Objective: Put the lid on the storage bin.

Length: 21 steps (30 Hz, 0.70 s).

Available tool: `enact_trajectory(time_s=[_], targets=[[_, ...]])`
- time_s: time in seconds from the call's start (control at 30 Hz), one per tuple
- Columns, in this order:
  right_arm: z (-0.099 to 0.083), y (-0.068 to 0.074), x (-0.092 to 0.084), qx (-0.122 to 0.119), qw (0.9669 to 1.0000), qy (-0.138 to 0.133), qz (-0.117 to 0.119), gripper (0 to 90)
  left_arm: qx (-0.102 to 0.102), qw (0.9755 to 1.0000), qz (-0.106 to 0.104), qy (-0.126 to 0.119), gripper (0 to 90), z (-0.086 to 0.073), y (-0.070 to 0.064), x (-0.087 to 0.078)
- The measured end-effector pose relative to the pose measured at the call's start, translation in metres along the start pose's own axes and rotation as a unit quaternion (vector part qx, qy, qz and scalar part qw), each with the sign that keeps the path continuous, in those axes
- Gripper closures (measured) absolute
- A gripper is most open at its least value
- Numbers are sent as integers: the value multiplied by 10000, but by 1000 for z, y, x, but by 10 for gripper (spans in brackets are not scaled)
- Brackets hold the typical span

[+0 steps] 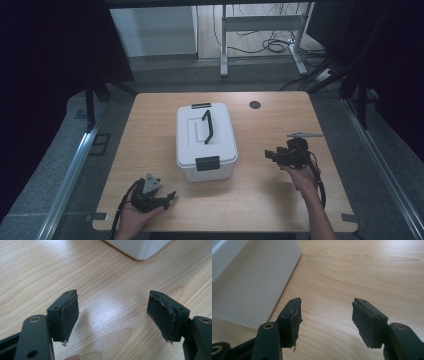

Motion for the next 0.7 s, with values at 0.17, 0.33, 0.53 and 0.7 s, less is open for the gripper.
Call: enact_trajectory(time_s=[0.17,0.33,0.53,0.7], targets=[[-13,0,4,-91,9999,-86,-52,397,-5,10000,-1,-9,255,0,0,0],[-28,-2,10,-165,9998,-113,-69,395,4,10000,4,-3,255,0,0,0],[-31,-2,12,-190,9997,-167,-46,394,-3,10000,8,-5,255,0,0,0],[-28,-2,9,-245,9994,-240,-62,383,11,10000,1,4,255,0,0,1]])
Point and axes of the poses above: each handheld gripper's, and its own axes: x roughly forward along the jaws, z roughly out of its top, y roughly to its left, the point moved 8 cm from there along x, roughly forward along the jaws, and after that the axes turned 14 degrees about z, right-handed, at the moved point
